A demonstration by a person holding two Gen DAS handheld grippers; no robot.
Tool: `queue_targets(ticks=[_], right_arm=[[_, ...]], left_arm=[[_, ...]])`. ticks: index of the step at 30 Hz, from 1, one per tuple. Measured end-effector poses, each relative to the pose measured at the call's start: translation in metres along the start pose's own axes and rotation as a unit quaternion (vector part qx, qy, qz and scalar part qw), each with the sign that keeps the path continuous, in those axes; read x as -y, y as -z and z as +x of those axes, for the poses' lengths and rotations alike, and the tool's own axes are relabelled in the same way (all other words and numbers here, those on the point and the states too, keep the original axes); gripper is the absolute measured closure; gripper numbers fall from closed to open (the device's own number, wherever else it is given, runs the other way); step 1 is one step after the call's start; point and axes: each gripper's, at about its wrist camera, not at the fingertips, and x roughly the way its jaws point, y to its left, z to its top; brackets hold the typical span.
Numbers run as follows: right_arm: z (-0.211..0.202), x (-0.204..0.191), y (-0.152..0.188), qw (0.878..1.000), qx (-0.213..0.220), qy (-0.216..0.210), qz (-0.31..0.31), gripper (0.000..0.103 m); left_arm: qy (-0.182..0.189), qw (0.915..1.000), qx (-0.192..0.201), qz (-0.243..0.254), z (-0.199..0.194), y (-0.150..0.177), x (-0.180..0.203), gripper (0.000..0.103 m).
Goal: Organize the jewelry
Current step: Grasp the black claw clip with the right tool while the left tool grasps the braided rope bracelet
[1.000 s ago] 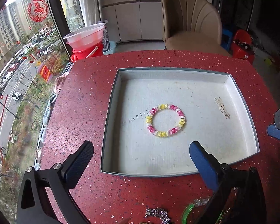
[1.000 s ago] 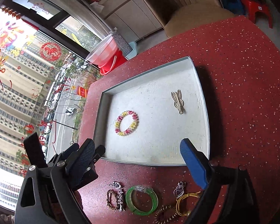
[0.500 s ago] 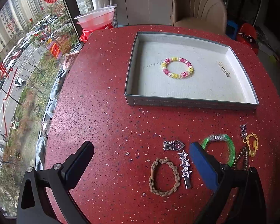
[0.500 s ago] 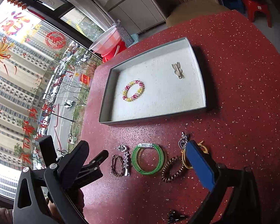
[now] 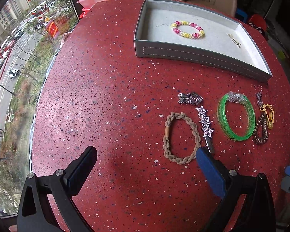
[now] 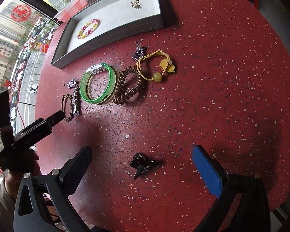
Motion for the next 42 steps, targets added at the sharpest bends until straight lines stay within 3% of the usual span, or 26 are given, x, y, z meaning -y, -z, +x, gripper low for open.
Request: queue_targets(ticks=[10, 16, 18, 23, 27, 36, 38, 40, 42], right_arm=[[0.016, -0.023, 0.014, 0.993, -0.011, 0.049, -0.109, 0.001], [0.03, -0.034, 0.012, 0.988, -0.019, 0.068, -0.137, 0.017], [0.035, -0.037, 0.013, 0.987, -0.023, 0.073, -0.144, 0.027], [0.039, -0.047, 0.021, 0.977, -0.022, 0.102, -0.183, 0.031], [0.04, -0.053, 0.025, 0.974, -0.021, 0.115, -0.193, 0.039], [0.027, -0.044, 0.04, 0.976, -0.016, 0.126, -0.179, 0.064], [0.025, -0.043, 0.043, 0.976, -0.016, 0.125, -0.18, 0.065], [0.024, -0.039, 0.046, 0.976, -0.014, 0.122, -0.18, 0.065], [0.02, -0.032, 0.047, 0.978, -0.014, 0.114, -0.173, 0.065]], left_arm=[[0.002, 0.9999, -0.005, 0.009, 0.006, 0.003, 0.002, 0.0], [0.003, 0.9998, 0.0, 0.019, 0.005, -0.001, 0.01, 0.0], [0.003, 0.9998, 0.002, 0.021, 0.006, 0.0, 0.011, 0.0], [0.011, 0.9997, 0.007, 0.019, 0.005, 0.001, 0.016, 0.0], [0.015, 0.9995, 0.011, 0.026, 0.003, 0.0, 0.021, 0.0], [0.042, 0.9983, 0.012, 0.039, -0.006, 0.006, 0.03, 0.029], [0.049, 0.9979, 0.012, 0.041, -0.011, 0.008, 0.037, 0.04], [0.048, 0.9978, 0.008, 0.045, -0.009, 0.008, 0.037, 0.069], [0.044, 0.9976, 0.011, 0.052, -0.01, 0.01, 0.039, 0.078]])
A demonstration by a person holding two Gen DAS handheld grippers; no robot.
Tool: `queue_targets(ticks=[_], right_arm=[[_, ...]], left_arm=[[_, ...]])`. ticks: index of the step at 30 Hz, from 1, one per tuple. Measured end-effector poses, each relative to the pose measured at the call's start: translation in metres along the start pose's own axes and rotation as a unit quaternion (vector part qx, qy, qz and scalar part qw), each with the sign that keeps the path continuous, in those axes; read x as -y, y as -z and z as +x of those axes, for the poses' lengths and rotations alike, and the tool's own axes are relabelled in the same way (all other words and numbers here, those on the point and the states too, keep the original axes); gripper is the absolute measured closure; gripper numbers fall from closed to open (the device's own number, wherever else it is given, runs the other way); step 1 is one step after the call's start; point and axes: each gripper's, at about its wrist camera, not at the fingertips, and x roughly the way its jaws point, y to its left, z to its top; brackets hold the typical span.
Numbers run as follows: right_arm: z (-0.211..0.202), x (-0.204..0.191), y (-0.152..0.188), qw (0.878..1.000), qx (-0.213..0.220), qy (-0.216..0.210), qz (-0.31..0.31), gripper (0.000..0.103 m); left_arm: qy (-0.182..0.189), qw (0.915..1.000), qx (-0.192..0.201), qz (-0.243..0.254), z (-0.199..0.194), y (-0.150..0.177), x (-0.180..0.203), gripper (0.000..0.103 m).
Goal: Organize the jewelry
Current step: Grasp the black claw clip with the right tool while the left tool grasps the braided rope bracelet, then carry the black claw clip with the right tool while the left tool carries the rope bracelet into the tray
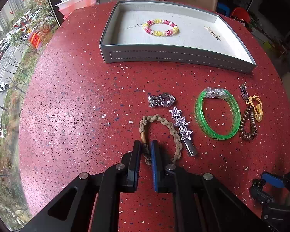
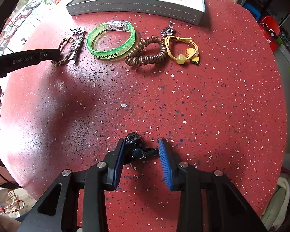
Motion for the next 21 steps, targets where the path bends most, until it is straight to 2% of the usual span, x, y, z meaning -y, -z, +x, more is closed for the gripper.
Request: queue_targets(ticks=[9, 14, 21], right_arm=[[-0.012, 0.027, -0.005, 0.996, 0.01, -0.063, 0.064, 0.065], [-0.027, 0.042, -0.018, 0.992, 0.023, -0.087, 0.085, 0.065], [-0.043, 0.053, -0.032, 0.987, 0.043, -0.11, 0.105, 0.065]], left_arm=[[0.05, 0.9985, 0.008, -0.02, -0.017, 0.007, -0.012, 0.078], [0.059, 0.998, 0.019, -0.011, -0.034, 0.009, -0.009, 0.078], [0.073, 0.9963, 0.036, -0.026, -0.051, 0.002, -0.017, 0.078]])
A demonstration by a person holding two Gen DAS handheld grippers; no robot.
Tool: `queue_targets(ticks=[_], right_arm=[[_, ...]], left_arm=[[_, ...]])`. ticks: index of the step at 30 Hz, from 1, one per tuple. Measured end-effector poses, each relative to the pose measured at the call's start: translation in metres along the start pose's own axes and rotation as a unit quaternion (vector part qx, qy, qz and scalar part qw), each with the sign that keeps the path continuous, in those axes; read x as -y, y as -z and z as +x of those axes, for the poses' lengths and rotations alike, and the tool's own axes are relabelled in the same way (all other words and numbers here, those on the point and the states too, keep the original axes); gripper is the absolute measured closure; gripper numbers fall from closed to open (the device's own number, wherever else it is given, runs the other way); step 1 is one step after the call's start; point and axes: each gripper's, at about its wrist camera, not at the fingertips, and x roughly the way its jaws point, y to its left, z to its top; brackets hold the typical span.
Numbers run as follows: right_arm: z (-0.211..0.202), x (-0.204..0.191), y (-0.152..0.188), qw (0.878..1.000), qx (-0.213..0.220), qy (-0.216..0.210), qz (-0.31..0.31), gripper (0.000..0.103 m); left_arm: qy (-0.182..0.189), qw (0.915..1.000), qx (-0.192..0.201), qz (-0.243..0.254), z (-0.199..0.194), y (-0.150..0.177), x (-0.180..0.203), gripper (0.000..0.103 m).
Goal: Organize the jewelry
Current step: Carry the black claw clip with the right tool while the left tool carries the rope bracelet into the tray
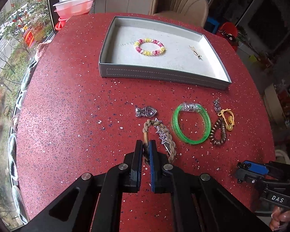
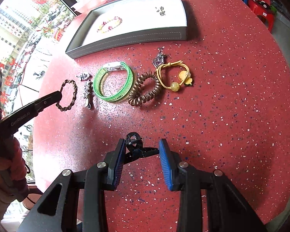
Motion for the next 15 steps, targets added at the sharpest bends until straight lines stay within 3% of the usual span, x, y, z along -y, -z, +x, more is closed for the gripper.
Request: queue_targets(ticks=[15], right_arm=[[-0.014, -0.005, -0.068, 0.998, 0.052, -0.031, 0.011, 0.065]], left_arm=[[0.012, 0.9986, 0.052, -0.006, -0.015, -0.058, 0.006, 0.078]])
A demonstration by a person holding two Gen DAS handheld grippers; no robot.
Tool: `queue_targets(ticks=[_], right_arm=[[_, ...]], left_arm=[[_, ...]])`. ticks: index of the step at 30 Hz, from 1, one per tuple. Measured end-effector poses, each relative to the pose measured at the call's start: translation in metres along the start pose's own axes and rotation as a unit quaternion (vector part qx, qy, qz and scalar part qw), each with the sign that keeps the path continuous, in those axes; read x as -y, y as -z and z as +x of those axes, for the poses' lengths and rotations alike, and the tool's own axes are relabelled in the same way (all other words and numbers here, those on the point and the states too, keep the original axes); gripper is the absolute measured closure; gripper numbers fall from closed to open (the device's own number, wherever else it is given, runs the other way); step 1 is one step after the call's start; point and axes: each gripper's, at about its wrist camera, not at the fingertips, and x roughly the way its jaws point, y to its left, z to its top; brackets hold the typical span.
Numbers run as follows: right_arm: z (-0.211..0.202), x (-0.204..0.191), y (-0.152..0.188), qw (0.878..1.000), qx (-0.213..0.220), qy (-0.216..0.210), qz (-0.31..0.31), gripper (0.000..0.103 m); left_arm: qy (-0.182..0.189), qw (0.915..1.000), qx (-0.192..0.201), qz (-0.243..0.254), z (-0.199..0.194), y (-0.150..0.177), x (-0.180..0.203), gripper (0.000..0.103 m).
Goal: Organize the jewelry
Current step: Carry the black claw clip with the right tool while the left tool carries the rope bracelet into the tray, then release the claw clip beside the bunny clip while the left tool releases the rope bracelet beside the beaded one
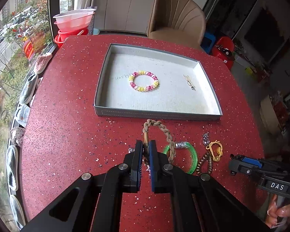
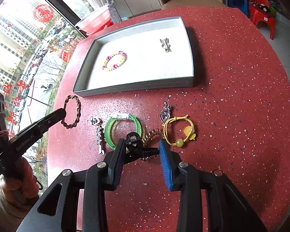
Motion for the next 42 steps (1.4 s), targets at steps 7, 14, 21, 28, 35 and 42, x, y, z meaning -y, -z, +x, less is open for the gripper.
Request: queue_targets(ticks=[7, 14, 21, 28, 35, 42], right_arm=[[0.008, -0.005, -0.045, 1.0, 0.013, -0.005, -0.009, 0.065], [0.026, -0.003, -0.083, 1.0, 0.013, -0.006, -0.01, 0.065], [0.057, 0.006, -0.116, 1.0, 0.0, 0.003, -0.009, 0.065], [0.093, 0.019, -0.132, 0.999, -0.03, 0.021, -0.006, 0.065], [0.109, 0.031, -0.152, 0.998, -0.031, 0.047, -0.006, 0.065], [0.113, 0.039, -0.169, 0.998, -0.02, 0.062, -0.014, 0.064]], left_arm=[[-0.006, 0.9998, 0.017, 0.0, 0.014, -0.036, 0.003, 0.078], [-0.022, 0.9997, 0.012, -0.005, 0.043, -0.064, -0.001, 0.078], [-0.042, 0.999, -0.014, 0.001, 0.081, -0.083, -0.002, 0.078], [-0.073, 0.9963, -0.045, -0.005, 0.116, -0.092, -0.008, 0.078], [-0.098, 0.9937, -0.054, -0.009, 0.139, -0.103, -0.013, 0.078], [-0.132, 0.99, -0.049, 0.0, 0.154, -0.111, -0.012, 0.078]])
